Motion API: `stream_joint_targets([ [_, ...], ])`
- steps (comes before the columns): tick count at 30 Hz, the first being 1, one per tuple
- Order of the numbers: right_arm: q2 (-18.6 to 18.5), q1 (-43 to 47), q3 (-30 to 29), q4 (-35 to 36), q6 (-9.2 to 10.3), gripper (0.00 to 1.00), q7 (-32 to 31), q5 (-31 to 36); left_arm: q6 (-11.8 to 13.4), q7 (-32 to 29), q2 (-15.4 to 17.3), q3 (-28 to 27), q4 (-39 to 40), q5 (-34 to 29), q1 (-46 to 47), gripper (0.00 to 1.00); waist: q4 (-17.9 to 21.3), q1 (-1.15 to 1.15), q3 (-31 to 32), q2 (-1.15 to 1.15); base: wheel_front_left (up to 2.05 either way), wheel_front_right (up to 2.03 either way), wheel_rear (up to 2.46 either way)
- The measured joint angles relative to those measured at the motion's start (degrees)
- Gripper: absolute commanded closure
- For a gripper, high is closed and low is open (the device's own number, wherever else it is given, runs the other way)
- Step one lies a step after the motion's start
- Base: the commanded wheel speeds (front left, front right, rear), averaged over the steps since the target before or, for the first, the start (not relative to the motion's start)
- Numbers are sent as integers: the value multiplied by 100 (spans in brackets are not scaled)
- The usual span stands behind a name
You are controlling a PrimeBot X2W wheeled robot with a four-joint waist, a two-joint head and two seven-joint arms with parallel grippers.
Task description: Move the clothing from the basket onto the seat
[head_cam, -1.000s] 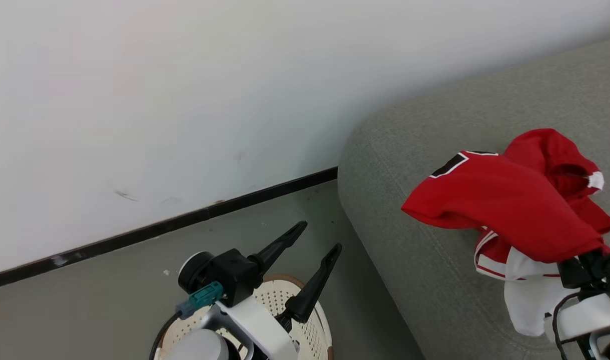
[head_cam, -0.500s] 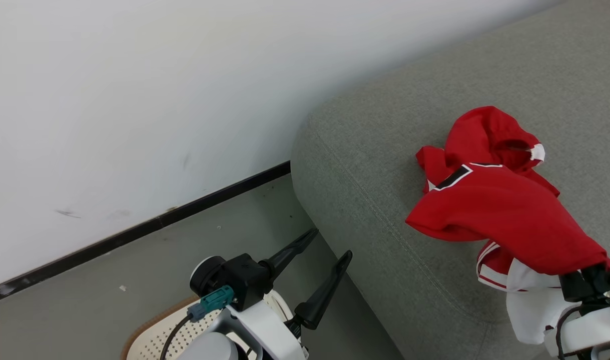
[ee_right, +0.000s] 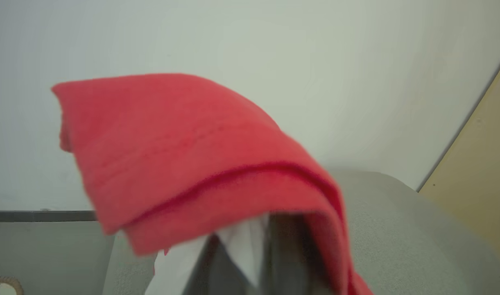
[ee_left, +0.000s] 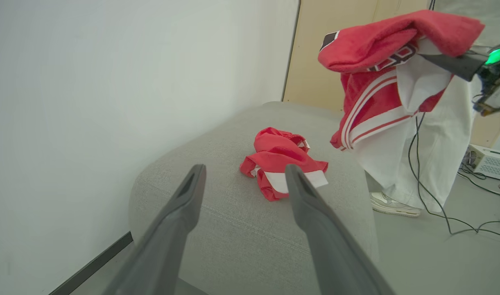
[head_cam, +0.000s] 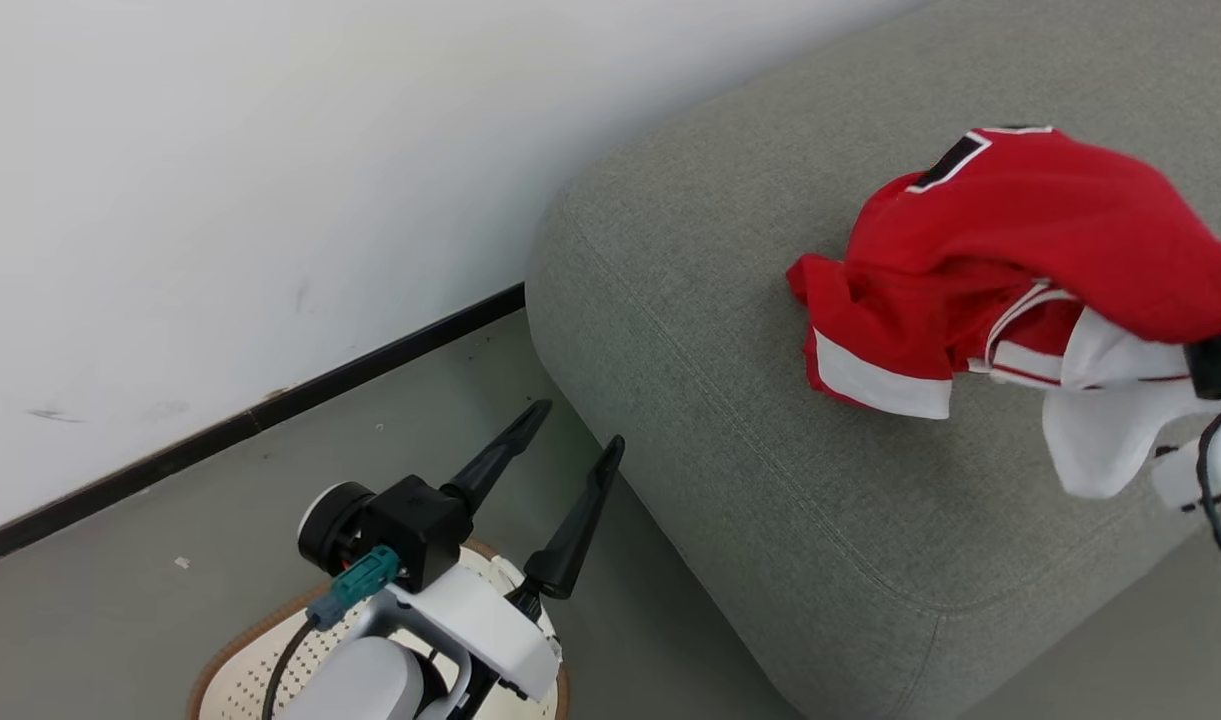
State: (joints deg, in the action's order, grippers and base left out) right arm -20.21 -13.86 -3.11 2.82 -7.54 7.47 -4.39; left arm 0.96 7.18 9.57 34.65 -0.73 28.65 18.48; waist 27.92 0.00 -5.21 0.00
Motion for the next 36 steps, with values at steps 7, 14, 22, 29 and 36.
stream_joint_targets([
  [7,-337,-1021,-118,-739,0,100,-375,-486,250,-7,146,-124,267,-107,-1,0,10,0,-261,0,0,0,0],
  [14,-531,-1858,-143,-1502,0,100,-572,-757,502,-90,143,-249,727,-267,20,0,-97,0,-542,0,0,0,0],
  [22,-694,-2320,-281,-2474,0,100,-639,-823,653,-338,181,-202,1127,-458,229,0,-280,0,-902,0,0,0,0],
  [29,-720,-2432,-300,-3152,0,100,-541,-701,749,-541,275,-121,1394,-664,305,0,-475,0,-1232,0,0,0,0],
  [36,-535,-2546,-164,-3716,0,100,-336,-633,791,-713,296,-52,1592,-747,481,0,-662,0,-1568,0,0,0,0],
])
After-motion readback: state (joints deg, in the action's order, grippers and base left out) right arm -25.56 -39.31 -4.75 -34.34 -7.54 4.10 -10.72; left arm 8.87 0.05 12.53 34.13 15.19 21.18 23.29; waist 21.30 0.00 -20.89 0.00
